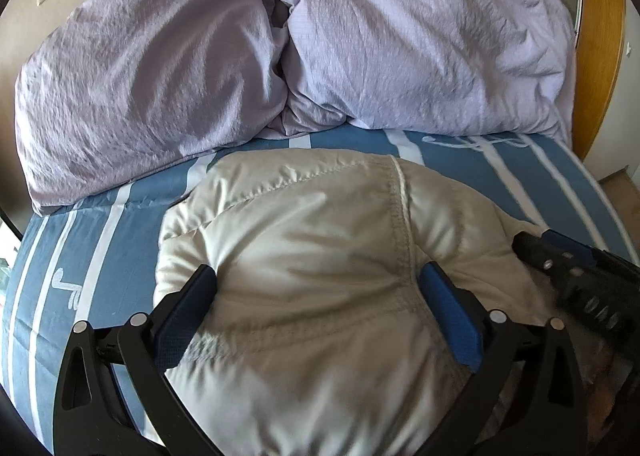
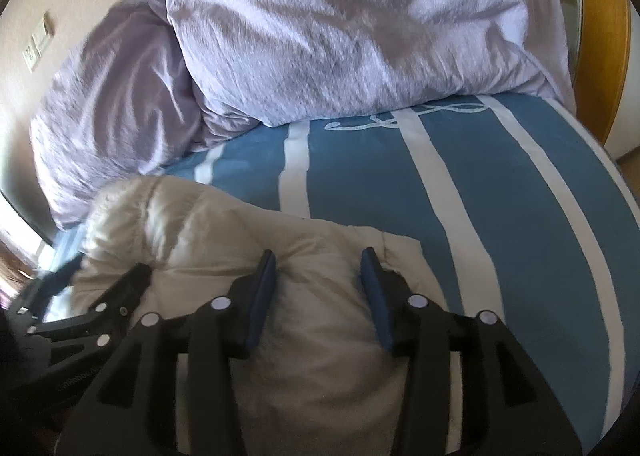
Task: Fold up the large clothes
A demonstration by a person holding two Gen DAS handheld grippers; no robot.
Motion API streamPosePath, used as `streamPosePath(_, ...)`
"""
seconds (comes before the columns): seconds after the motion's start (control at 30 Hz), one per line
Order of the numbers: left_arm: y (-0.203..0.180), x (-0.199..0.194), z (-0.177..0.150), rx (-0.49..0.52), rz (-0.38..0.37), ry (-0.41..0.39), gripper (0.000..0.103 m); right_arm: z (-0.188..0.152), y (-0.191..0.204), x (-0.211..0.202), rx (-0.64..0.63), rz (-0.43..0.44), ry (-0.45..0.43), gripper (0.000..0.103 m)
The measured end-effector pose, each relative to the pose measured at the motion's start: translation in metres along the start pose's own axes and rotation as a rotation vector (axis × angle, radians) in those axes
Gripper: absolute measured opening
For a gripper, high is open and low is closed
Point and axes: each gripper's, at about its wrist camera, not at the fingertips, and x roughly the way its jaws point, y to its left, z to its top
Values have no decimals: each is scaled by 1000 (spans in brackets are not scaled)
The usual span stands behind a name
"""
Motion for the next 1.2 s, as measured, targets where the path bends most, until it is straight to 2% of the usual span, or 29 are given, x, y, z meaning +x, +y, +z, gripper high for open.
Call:
streamPosePath(0.03,6,-8,1,-12,-15,-2,101,2,-5,-10,21,31,3,64)
streamPosePath(0.13,29,-28,4,-53,-45,-6,101,6,-20,-32,39,72,1,83)
streamPosePath(0.27,68,-38,6,-111,-94,40,101,6,-45,-37,89,173,100,94)
streamPosePath(0.3,79,-37,4,-132,-106,65,101,4,-53,-34,118,215,141,95)
streamPosePath(0.47,109,-26,-11,-203,-165,167,101,-12,-76,-17,222,314,268,99)
streamPosePath(0.7,118,-14,-21,-288,-283,210,101,-32,-85,15,372,447,399,101)
streamPosePath(0.83,123,-4,-27,-351,-360,236,102,-35,-75,24,383,484,429,101)
streamPosePath(1.07,133,24,-47,-591,-558,302,102,-34,-59,38,378,518,422,101)
streamPosePath(1.2,132,28,-50,-632,-587,307,102,-34,-55,42,374,552,403,100)
